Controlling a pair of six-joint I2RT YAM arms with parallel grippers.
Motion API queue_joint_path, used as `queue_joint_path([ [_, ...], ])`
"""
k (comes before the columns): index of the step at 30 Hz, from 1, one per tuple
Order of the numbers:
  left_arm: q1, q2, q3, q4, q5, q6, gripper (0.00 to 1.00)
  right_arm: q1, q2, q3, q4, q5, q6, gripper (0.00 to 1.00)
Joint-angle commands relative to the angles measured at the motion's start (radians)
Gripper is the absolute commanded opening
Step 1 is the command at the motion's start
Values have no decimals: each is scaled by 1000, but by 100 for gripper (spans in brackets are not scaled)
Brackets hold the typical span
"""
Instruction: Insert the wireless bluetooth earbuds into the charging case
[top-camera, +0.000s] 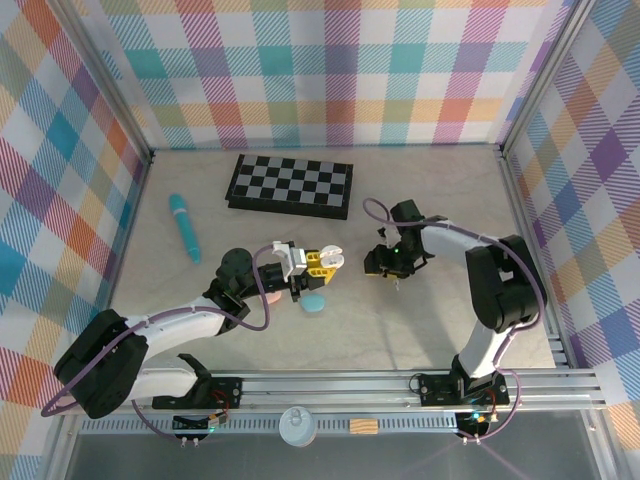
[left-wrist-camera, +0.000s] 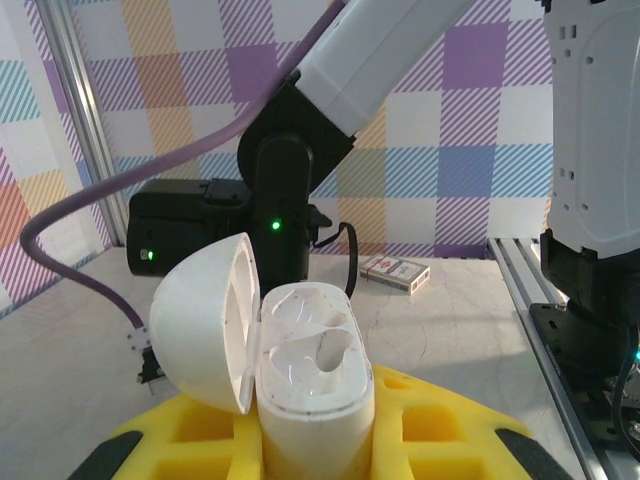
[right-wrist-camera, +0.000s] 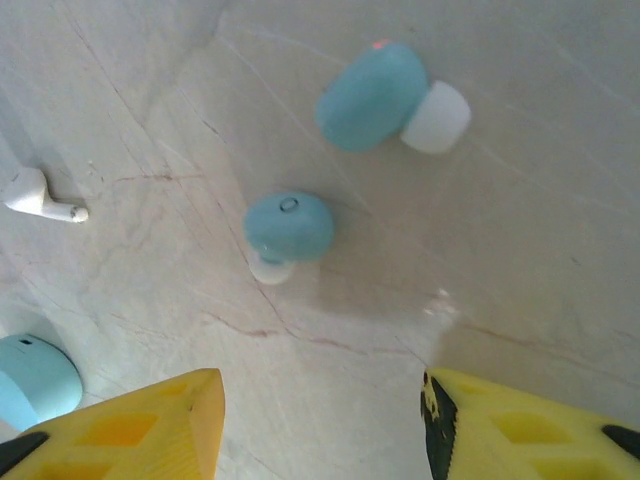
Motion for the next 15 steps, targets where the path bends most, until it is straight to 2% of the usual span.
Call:
queue_joint_path([
  [1,11,-10,5,10,24,26,1,1,-113,-12,-32,41,-5,56],
  [5,12,-10,7,15,28,24,1,0,-156,28,-103,152,10,58],
  [11,13,-48,-13,-13,15,46,1,27,-54,199,-406,306,-41,63],
  [15,12,-61,-31,-23,5,57,1,47,27,295,-520,330,-69,62],
])
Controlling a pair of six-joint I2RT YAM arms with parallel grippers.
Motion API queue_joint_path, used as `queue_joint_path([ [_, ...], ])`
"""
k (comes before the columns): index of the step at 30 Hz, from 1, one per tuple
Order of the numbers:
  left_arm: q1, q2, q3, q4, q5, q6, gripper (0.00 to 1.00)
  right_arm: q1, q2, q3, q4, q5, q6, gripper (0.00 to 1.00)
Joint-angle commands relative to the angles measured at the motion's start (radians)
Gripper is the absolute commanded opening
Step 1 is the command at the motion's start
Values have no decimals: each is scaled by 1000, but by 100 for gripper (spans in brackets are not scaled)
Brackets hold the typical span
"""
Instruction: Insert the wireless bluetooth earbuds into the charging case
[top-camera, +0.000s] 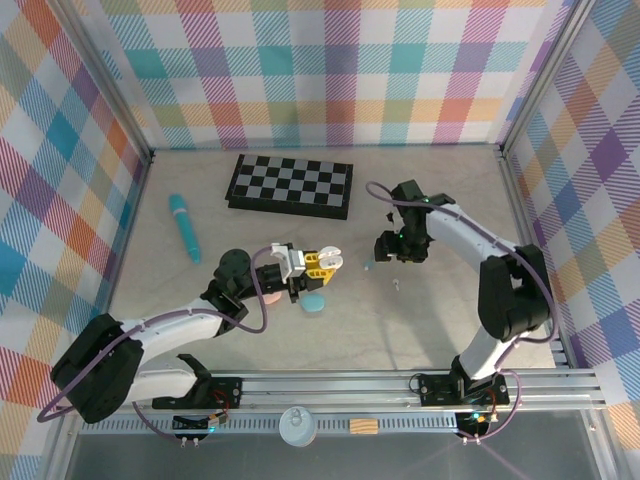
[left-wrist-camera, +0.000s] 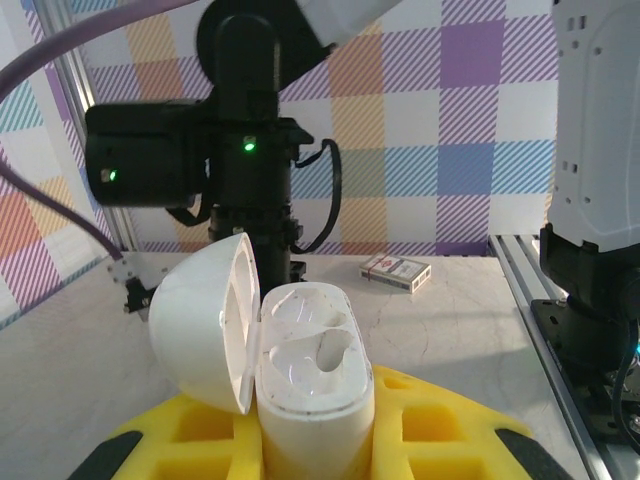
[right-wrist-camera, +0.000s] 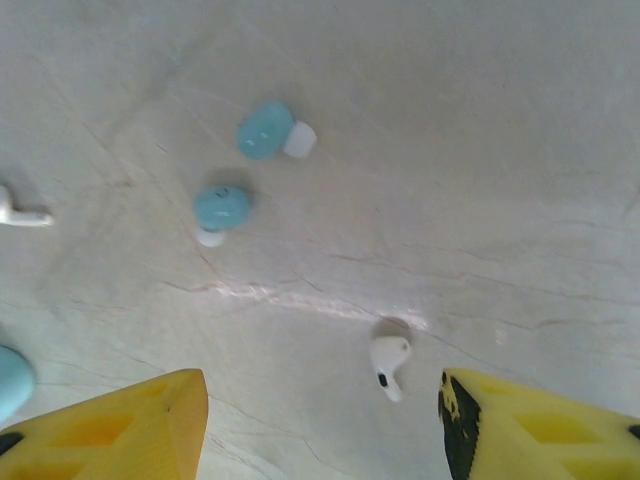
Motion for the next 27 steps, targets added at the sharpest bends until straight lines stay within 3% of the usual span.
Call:
queue_joint_path([
  [1,13,-22,-22,-1,4,36,1,24,83,83,-198,70,-35,62],
  [8,12,-15,-39,3,-3,52,1,69,255,205,-333,121,-28,57],
  [27,12,-26,-15,-88,2,72,1,72,438,335,-401,116,-219,50],
])
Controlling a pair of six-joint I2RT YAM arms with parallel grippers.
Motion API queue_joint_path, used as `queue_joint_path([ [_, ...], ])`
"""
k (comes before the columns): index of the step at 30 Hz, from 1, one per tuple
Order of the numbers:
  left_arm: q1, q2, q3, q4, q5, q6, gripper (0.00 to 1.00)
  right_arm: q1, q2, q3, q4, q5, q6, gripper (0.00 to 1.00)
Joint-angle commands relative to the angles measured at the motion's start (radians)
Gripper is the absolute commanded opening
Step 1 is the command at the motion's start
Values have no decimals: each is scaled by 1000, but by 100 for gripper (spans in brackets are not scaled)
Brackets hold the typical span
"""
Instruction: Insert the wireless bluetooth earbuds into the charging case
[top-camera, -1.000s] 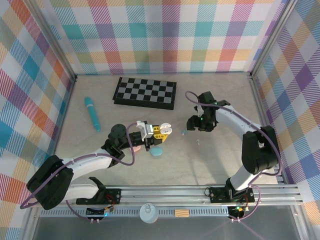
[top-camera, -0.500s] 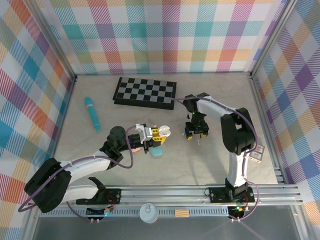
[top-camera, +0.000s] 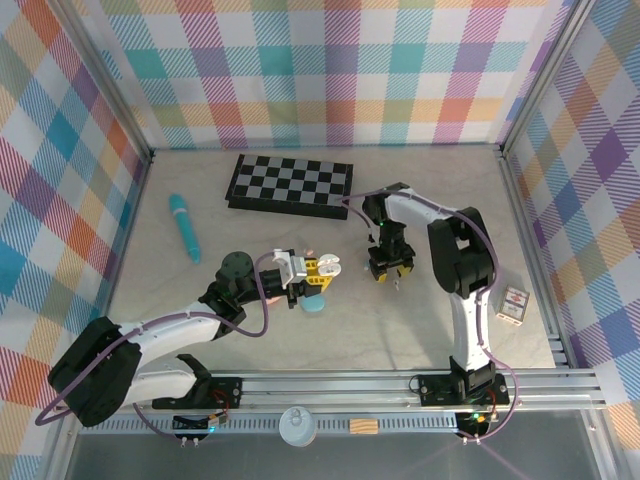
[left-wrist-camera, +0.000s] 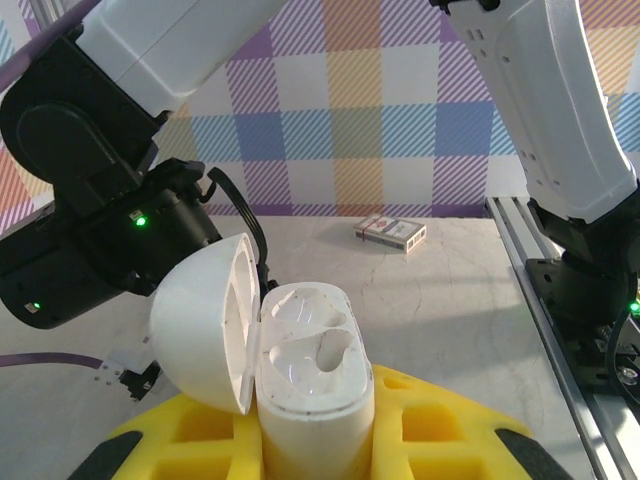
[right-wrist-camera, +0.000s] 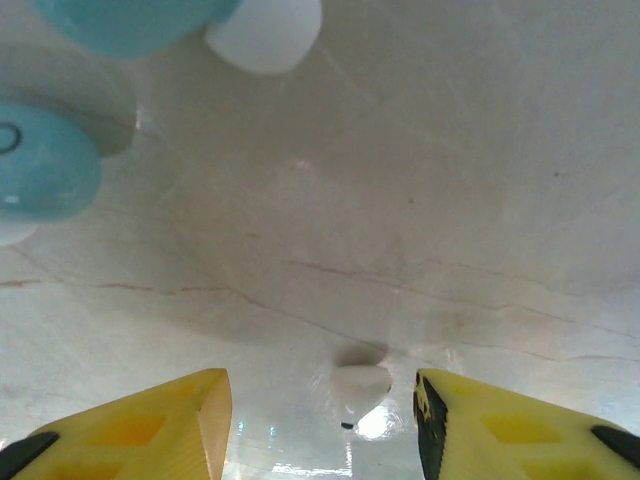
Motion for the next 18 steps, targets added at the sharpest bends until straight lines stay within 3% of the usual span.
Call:
queue_joint_path([
  [1,12,-10,14,1,9,23,1,1,29,38,-51,6,-45,49],
  [18,12,4,38,-2,16,14,0,-19,24,-19,-33,29,-53,45],
])
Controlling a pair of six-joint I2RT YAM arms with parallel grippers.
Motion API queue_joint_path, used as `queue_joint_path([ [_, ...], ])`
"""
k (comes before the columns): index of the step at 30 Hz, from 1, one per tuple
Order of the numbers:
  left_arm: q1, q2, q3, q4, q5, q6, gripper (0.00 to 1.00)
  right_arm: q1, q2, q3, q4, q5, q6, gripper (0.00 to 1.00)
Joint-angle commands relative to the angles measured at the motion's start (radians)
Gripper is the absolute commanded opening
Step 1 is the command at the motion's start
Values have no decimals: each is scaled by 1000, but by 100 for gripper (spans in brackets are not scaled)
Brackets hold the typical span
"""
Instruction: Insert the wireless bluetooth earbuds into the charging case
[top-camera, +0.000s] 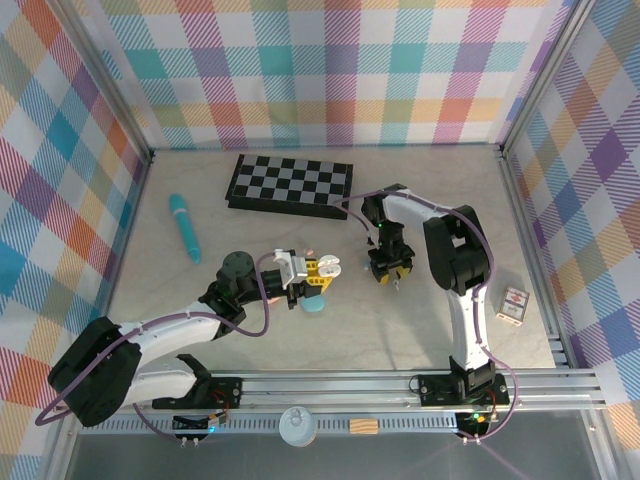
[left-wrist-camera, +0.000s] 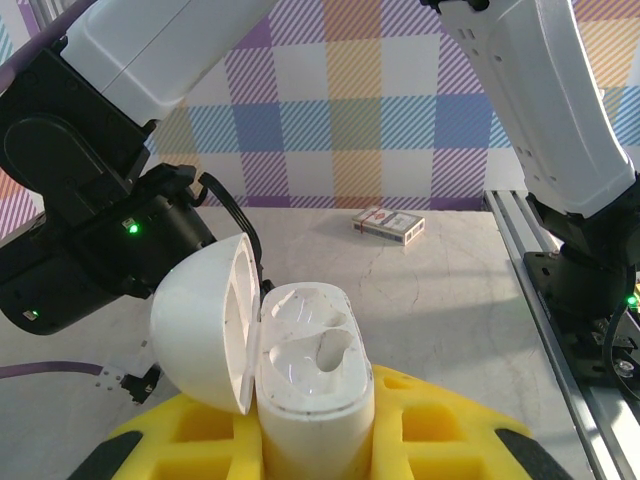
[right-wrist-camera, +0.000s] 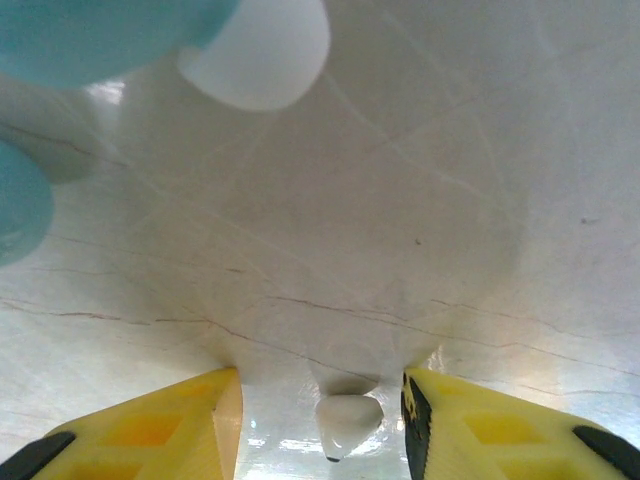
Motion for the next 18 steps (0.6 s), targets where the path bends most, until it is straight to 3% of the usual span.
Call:
queue_joint_path([
  [1,12,5,37,14,16,11,0,-9,-14,-30,-25,15,-8,44],
  [18,12,16,40,23,22,7,0,-9,-39,-57,-22,-2,9,35],
])
